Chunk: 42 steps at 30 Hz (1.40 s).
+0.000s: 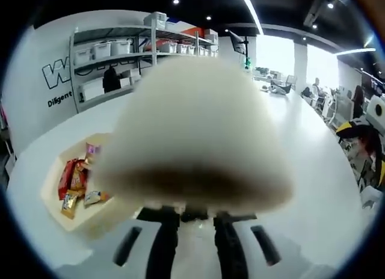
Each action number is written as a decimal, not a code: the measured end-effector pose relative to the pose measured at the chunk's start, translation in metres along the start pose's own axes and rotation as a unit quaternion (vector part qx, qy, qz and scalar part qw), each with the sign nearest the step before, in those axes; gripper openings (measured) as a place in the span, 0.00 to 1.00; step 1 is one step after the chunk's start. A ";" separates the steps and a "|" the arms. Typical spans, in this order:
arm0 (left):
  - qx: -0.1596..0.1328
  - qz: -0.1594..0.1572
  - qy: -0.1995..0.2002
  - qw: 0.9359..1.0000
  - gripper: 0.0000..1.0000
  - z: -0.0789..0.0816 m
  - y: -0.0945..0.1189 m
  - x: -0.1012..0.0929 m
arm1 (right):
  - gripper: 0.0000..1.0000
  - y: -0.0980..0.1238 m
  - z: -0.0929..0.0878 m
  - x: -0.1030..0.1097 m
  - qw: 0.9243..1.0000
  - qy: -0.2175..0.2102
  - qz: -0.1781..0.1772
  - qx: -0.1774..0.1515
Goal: Place the target food into the container with the food tongs after gripping and lifting it, then release it inside without dropping or visibly crushing the food.
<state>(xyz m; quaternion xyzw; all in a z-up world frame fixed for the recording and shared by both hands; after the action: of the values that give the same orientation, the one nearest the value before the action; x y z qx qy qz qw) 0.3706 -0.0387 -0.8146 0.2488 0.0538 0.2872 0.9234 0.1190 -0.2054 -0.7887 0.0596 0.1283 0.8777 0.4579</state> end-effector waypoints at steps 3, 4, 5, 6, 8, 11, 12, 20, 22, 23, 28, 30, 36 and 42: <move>-0.002 -0.009 0.020 1.000 0.20 -0.002 0.008 -0.004 | 0.87 0.002 0.000 0.004 1.000 0.005 -0.001 0.002; -0.007 -0.009 0.025 1.000 0.20 -0.002 0.010 -0.004 | 0.87 0.002 0.000 0.006 1.000 0.007 0.001 0.002; -0.007 -0.014 0.030 0.999 0.20 -0.003 0.013 -0.006 | 0.87 0.002 0.000 0.007 1.000 0.007 0.002 0.003; -0.009 -0.014 0.031 0.999 0.20 -0.004 0.016 -0.007 | 0.87 0.001 0.000 0.009 1.000 0.009 0.003 0.004; -0.013 -0.017 0.036 0.999 0.20 -0.004 0.021 -0.009 | 0.86 0.000 0.000 0.012 1.000 0.012 0.005 0.008; -0.019 -0.020 0.046 0.999 0.21 -0.006 0.030 -0.012 | 0.86 -0.002 0.000 0.015 1.000 0.014 0.010 0.008; -0.020 -0.020 0.048 0.998 0.21 -0.007 0.033 -0.012 | 0.87 -0.003 0.000 0.016 1.000 0.013 0.012 0.007; -0.039 -0.023 0.070 0.997 0.21 -0.011 0.056 -0.011 | 0.87 -0.014 -0.002 0.027 1.000 0.011 0.028 0.008; -0.044 -0.019 0.075 0.996 0.21 -0.009 0.062 -0.007 | 0.87 -0.018 -0.003 0.028 0.999 0.008 0.032 0.006; -0.048 -0.018 0.084 0.995 0.21 -0.007 0.064 -0.004 | 0.87 -0.020 -0.003 0.029 0.999 0.008 0.033 0.006; -0.061 0.008 0.085 0.994 0.21 0.005 0.080 0.022 | 0.87 -0.029 -0.002 0.033 0.999 0.009 0.043 0.007; -0.066 0.021 0.083 0.994 0.21 0.008 0.084 0.032 | 0.87 -0.031 -0.003 0.033 0.999 0.008 0.046 0.008; -0.075 0.044 0.093 0.992 0.21 0.009 0.084 0.050 | 0.87 -0.033 -0.003 0.031 0.999 0.002 0.048 0.004; -0.083 0.046 0.126 0.987 0.21 0.018 0.076 0.068 | 0.86 -0.036 -0.005 0.028 0.999 -0.005 0.049 0.004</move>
<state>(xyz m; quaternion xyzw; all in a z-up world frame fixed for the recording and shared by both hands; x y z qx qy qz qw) 0.3933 0.0452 -0.7584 0.1348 0.1344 0.3622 0.9125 0.1307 -0.1638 -0.8044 0.0718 0.1262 0.8981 0.4150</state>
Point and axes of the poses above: the point that each gripper's makers call its tool centre point, and the gripper's own axes: y roughly backward along the fingers, x roughly to its left, z roughly out of its top, the point moved 7 cm from there along y, roughly backward along the fingers, and after that the axes turned 3 degrees about z, right-handed, at the moved point
